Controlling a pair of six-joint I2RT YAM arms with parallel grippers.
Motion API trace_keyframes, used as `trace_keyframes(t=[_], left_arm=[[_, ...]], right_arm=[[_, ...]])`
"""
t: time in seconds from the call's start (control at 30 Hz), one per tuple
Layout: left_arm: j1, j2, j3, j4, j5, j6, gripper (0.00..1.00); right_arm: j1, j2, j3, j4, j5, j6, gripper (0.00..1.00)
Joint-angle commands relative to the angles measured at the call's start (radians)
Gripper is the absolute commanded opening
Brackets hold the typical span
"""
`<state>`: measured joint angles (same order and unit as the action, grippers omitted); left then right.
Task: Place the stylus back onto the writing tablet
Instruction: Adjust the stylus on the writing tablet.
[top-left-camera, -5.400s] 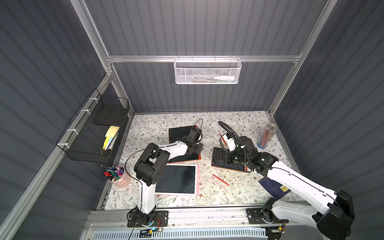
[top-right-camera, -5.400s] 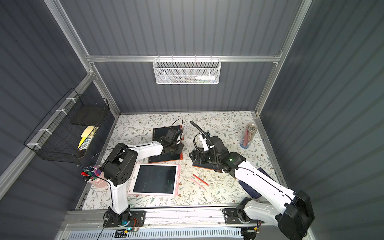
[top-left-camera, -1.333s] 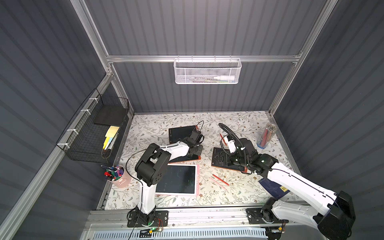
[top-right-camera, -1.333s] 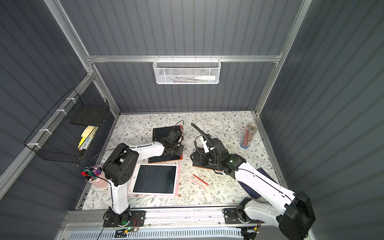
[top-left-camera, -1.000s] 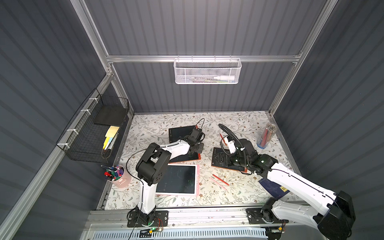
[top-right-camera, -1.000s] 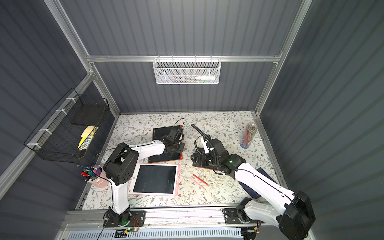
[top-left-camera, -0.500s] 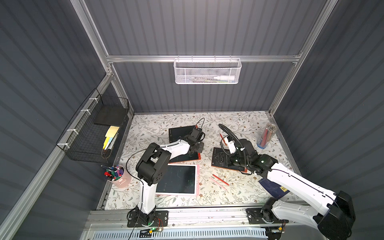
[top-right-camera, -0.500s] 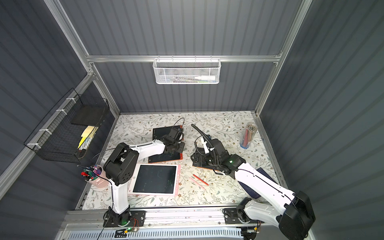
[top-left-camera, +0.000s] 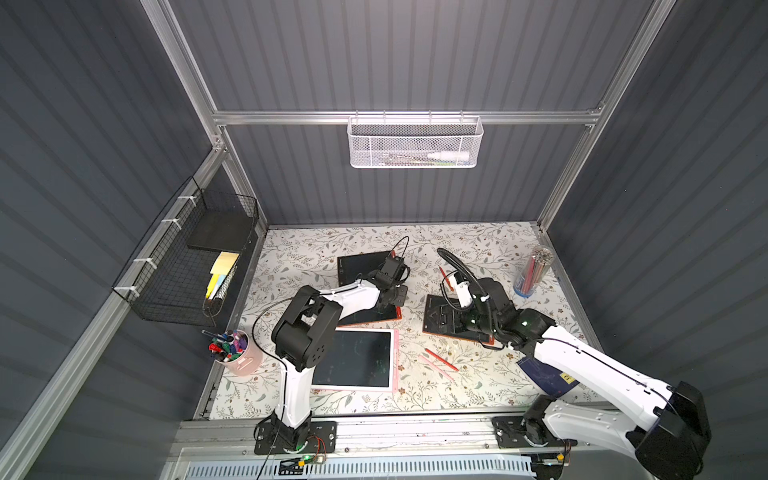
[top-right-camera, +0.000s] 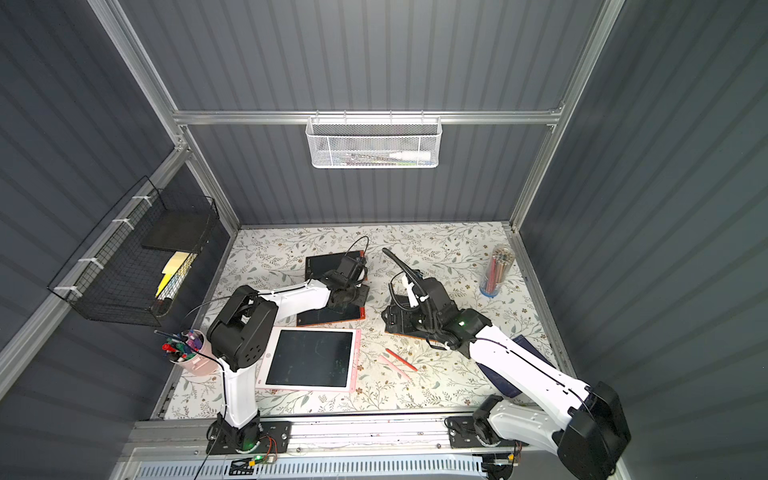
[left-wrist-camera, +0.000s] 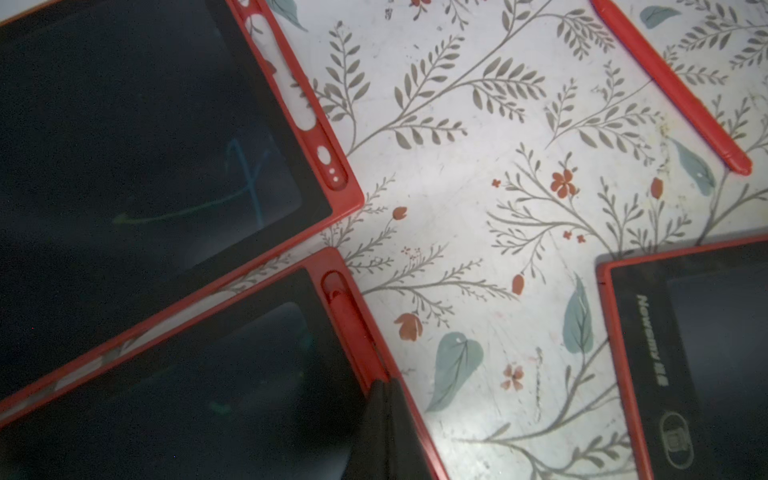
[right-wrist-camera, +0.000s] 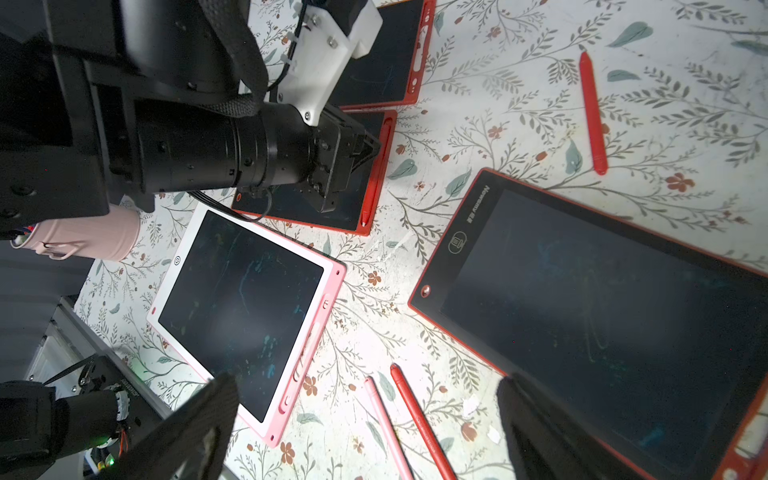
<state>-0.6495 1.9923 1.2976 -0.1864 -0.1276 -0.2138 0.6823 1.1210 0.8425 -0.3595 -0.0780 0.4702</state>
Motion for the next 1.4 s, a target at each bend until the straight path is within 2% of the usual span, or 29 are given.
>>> trace_keyframes(t=[0.0,0.67,1.13,1.37], left_arm=[[-0.004,0.031,-0.014,0.002,0.005,0.005,0.0],[-0.004,0.03,-0.085,0.006,0.023,0.005,0.0],[-0.002,0.002,0.155,0.002,0.012,-0.012,0.0],[-0.002,-0.022,0.118,-0.052,-0.009,-0.02,0.0]], right_arm=[[0.003,0.008,-0.006,0.007,0.018,0.005,0.99],[0.003,0.024,-0.01,0.009,0.024,0.01,0.99],[0.002,0.02,-0.005,0.008,0.024,0.0,0.99],[0.002,0.011,-0.005,0.005,0.025,0.0,0.99]])
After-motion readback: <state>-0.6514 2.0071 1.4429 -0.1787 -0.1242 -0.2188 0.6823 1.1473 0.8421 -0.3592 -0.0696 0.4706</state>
